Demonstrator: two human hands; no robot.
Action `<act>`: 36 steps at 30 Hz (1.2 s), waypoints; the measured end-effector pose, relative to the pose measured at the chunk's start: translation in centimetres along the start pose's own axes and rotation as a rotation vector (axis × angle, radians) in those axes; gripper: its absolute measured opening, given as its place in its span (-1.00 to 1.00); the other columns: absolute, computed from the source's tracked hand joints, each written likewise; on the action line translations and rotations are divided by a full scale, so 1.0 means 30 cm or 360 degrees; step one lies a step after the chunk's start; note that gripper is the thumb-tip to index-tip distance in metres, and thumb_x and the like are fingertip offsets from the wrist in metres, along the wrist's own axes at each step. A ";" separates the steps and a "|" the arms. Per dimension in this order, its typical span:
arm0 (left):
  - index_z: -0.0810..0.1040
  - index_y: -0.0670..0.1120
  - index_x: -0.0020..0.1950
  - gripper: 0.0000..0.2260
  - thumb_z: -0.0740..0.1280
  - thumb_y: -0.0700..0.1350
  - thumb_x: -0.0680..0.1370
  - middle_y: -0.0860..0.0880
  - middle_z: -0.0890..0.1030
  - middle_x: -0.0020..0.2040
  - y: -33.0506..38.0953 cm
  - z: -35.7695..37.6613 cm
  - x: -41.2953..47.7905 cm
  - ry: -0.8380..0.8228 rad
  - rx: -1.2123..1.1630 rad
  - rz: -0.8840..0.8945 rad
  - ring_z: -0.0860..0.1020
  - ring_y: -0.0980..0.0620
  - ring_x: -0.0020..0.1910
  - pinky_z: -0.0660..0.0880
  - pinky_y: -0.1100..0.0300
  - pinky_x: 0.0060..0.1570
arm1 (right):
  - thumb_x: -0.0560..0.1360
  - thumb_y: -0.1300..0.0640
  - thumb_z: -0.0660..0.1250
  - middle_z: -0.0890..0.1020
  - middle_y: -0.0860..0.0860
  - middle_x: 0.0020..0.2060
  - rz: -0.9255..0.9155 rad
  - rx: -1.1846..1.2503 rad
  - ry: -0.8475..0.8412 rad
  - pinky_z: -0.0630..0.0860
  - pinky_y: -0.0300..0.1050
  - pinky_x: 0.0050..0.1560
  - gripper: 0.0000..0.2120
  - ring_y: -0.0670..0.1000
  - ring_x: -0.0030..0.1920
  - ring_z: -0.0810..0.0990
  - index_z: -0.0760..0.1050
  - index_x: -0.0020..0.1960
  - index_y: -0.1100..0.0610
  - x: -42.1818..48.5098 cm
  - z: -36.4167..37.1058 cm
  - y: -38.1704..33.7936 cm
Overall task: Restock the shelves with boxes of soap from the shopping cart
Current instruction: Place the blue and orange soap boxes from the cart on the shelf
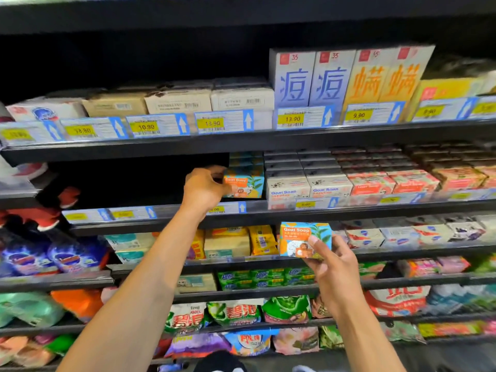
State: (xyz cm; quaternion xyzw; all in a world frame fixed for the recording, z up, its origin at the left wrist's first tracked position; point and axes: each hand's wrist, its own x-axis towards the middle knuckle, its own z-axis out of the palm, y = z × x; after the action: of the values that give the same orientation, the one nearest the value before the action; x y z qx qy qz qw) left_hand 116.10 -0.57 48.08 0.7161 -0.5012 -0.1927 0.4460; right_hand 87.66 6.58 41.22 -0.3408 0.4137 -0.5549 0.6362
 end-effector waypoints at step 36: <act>0.61 0.05 0.20 -0.59 0.61 -0.05 0.39 0.16 0.66 0.04 0.088 -0.006 -0.248 -0.0497 -0.0098 0.0415 0.62 0.27 0.02 0.59 0.32 0.00 | 0.46 0.18 0.49 0.72 0.06 0.11 -0.0386 -0.0200 -0.0390 0.62 -0.19 0.03 -0.61 0.03 0.16 0.69 0.55 0.27 0.15 0.101 0.179 -0.024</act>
State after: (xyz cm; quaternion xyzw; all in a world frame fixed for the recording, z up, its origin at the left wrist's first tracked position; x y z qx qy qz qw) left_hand 111.63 5.86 49.09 0.5926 -0.6465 -0.2572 0.4059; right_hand 92.33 3.33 43.70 -0.4922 0.3228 -0.5550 0.5878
